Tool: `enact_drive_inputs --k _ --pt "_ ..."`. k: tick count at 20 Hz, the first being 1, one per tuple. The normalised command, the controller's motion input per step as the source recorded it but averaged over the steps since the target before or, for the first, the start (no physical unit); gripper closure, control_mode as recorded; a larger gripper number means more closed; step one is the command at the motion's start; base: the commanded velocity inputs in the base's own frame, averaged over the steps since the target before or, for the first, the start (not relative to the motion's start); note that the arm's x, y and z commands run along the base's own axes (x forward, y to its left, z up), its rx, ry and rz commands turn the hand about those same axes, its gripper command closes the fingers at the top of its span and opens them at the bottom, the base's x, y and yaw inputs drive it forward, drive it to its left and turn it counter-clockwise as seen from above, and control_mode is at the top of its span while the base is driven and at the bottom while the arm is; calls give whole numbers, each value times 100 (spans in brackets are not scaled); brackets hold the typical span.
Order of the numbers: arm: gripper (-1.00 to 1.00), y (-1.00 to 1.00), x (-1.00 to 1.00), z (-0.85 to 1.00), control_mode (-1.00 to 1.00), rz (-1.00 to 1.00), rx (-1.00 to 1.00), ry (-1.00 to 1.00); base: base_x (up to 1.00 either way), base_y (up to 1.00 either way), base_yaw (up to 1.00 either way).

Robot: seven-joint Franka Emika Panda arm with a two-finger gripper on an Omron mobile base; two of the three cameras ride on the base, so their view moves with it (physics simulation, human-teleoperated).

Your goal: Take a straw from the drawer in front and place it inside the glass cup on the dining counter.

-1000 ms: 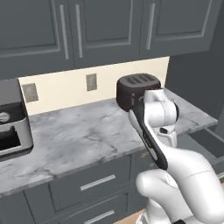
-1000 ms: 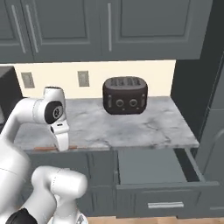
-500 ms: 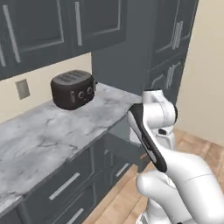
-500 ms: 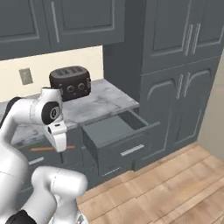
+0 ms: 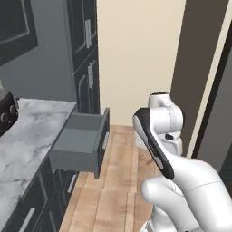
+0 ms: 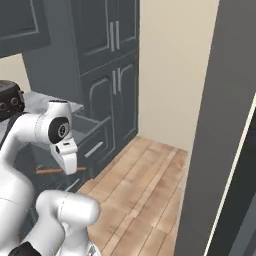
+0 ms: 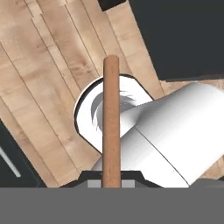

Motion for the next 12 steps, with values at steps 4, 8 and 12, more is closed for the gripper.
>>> enact_drive_inputs --k 4,8,12 --pt "100 0 0 0 100 0 0 0 -48 0 -65" --pt "100 0 0 0 100 0 0 0 -81 0 -12" --pt "100 0 0 0 100 0 0 0 -100 0 -3"
